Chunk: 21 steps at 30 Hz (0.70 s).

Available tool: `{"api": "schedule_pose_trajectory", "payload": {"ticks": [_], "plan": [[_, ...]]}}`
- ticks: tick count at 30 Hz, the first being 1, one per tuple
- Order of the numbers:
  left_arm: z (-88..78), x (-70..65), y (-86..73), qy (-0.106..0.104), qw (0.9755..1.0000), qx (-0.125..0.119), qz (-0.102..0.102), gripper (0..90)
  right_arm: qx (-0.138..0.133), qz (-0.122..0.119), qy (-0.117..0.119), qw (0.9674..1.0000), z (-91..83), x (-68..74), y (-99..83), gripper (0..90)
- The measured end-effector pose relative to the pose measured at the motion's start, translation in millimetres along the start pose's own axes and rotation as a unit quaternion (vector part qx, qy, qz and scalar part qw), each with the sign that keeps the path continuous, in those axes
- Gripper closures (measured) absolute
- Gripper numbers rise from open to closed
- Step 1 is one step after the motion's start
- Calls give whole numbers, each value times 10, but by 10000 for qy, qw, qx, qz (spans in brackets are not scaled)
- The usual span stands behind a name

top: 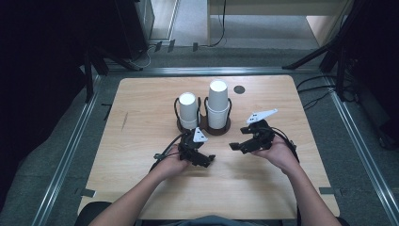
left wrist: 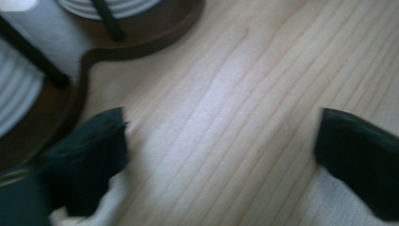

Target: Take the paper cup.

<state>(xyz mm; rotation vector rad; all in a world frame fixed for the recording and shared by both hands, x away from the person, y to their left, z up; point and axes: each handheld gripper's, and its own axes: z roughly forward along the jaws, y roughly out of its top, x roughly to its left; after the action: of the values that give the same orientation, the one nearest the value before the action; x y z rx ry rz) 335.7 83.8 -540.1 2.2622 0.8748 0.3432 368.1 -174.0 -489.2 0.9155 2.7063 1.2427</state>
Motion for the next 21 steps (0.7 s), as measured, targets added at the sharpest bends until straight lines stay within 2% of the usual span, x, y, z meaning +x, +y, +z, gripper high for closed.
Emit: {"api": "schedule_pose_trajectory", "payload": {"ticks": [1,2,3,4,5,6,7,8,9,10,11,12,13,15,16,17,18,19,21], "plan": [[0,0,0,0,10000,0,0,165,0,0,0,10000,0,0,0,136],[-70,27,74,-257,9996,-73,-38,128,14,32,47,10000,0,-8,-6,135],[-70,27,74,-257,9996,-73,-38,133,-13,22,61,10000,-4,-3,-4,135],[-99,35,97,-304,9994,-137,55,133,-13,22,61,10000,-4,-3,-4,135],[-123,39,112,-238,9994,-200,133,129,-40,2,71,10000,-8,2,2,135],[-145,47,127,-165,9996,-214,111,131,-77,-44,63,9999,-12,8,10,135],[-172,61,148,-206,9996,-197,3,138,-78,-101,53,9999,-16,17,19,146],[-208,84,158,-402,9989,-224,-85,136,-31,-201,-26,9998,-18,25,30,179],[-243,114,159,-724,9971,-196,-89,127,84,-199,-137,9997,-23,42,47,238],[-285,118,176,-865,9961,-160,-49,159,109,-151,-122,9998,-20,40,51,245],[-295,113,188,-798,9968,-107,1,177,130,-134,-122,9998,-14,37,52,251],[-295,113,188,-798,9968,-107,1,236,130,-134,-122,9998,-14,37,52,251],[-307,111,193,-811,9966,-103,13,294,212,-272,-159,9993,1,40,42,274],[-326,116,205,-752,9971,-100,11,388,242,-314,-147,9991,8,48,37,288],[-337,115,213,-770,9970,-99,-6,486,213,-284,-98,9993,5,49,38,296],[-351,108,220,-758,9971,-62,-48,486,213,-284,-98,9993,5,49,38,296],[-355,100,234,-715,9974,-16,-102,540,195,-210,-92,9995,1,49,43,305],[-358,101,241,-753,9971,5,-140,551,195,-134,-74,9997,-10,52,52,326],[-360,105,236,-816,9965,-38,-168,582,24,-168,-56,9998,-41,59,70,356]]}}
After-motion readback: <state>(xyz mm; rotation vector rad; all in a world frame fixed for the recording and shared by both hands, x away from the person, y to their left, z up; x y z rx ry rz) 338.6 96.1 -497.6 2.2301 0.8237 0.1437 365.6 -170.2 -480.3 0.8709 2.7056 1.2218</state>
